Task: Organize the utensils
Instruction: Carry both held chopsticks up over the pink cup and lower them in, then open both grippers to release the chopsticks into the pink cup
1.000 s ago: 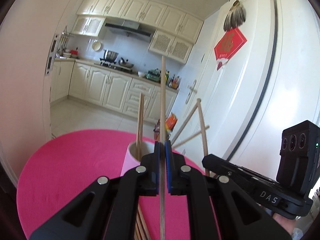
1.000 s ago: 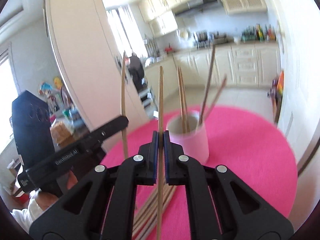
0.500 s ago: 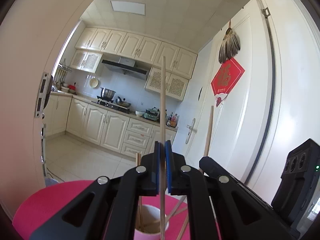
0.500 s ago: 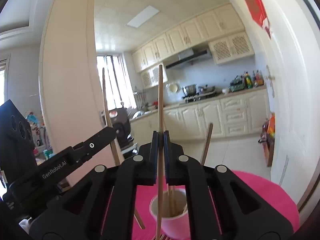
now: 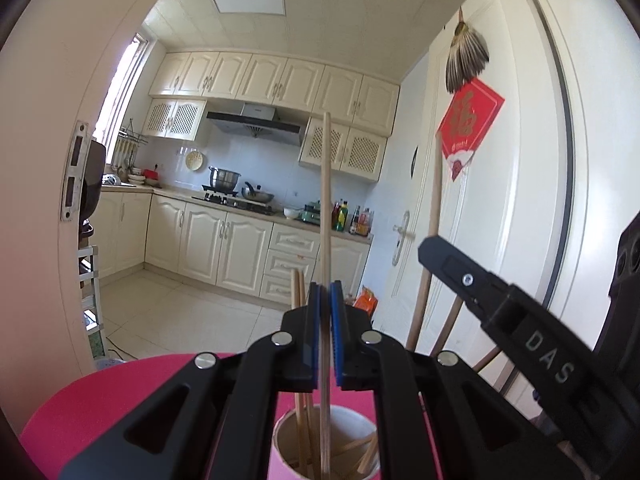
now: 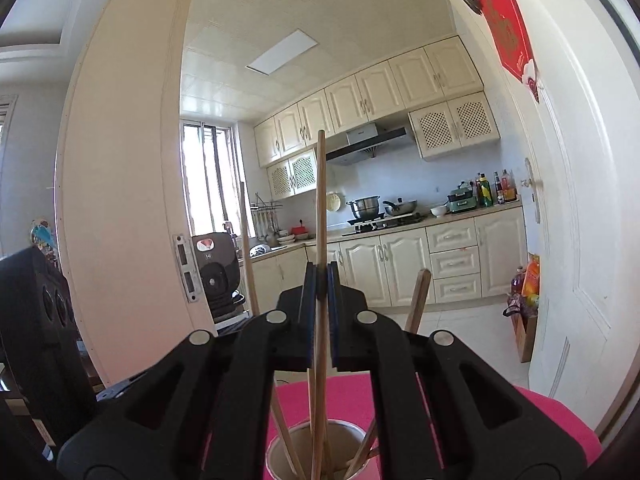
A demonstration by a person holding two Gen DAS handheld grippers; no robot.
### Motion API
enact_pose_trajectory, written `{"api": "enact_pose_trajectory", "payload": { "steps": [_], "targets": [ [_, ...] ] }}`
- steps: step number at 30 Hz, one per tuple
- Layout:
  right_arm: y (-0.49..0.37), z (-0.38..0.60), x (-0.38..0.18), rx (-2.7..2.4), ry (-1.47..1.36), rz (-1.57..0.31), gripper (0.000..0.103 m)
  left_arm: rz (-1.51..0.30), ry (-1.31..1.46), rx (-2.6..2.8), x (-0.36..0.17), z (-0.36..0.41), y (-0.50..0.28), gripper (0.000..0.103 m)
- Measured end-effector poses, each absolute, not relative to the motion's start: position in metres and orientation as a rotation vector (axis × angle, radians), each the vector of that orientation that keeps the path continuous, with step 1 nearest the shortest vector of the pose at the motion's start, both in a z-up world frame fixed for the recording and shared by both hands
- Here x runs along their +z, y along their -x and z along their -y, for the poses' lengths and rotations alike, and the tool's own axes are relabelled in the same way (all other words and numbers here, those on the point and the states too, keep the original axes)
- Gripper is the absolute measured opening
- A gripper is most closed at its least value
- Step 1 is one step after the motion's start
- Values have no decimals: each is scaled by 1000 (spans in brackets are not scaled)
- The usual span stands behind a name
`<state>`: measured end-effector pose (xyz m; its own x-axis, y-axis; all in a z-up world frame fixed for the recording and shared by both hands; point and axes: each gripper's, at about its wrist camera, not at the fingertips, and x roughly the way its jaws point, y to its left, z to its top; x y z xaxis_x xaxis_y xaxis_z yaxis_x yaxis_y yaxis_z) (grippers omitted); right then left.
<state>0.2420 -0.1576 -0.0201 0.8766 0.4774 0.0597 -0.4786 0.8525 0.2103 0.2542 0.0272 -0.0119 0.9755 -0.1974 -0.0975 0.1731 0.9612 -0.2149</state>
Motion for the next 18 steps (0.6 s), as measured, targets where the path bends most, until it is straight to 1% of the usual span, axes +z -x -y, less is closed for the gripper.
{"api": "enact_pose_trajectory", "payload": {
  "steps": [4, 7, 9, 10, 13, 18],
  "targets": [
    [-245, 157, -26, 495, -214, -11, 6, -155, 192, -186, -19, -26, -257, 6],
    [-246, 160, -27, 486, -217, -18, 6, -147, 187, -181, -20, -27, -253, 6],
    [-246, 161, -28, 485, -212, -18, 6, -154, 175, -173, -18, -25, -254, 15],
    [-245, 162, -28, 485, -210, -19, 6, -154, 170, -162, -17, -25, -252, 25],
    [-245, 163, -30, 482, -210, -24, 6, -152, 153, -150, -15, -24, -249, 28],
    [-244, 164, -33, 485, -218, -32, 6, -155, 114, -108, -14, -26, -239, 38]
  ]
}}
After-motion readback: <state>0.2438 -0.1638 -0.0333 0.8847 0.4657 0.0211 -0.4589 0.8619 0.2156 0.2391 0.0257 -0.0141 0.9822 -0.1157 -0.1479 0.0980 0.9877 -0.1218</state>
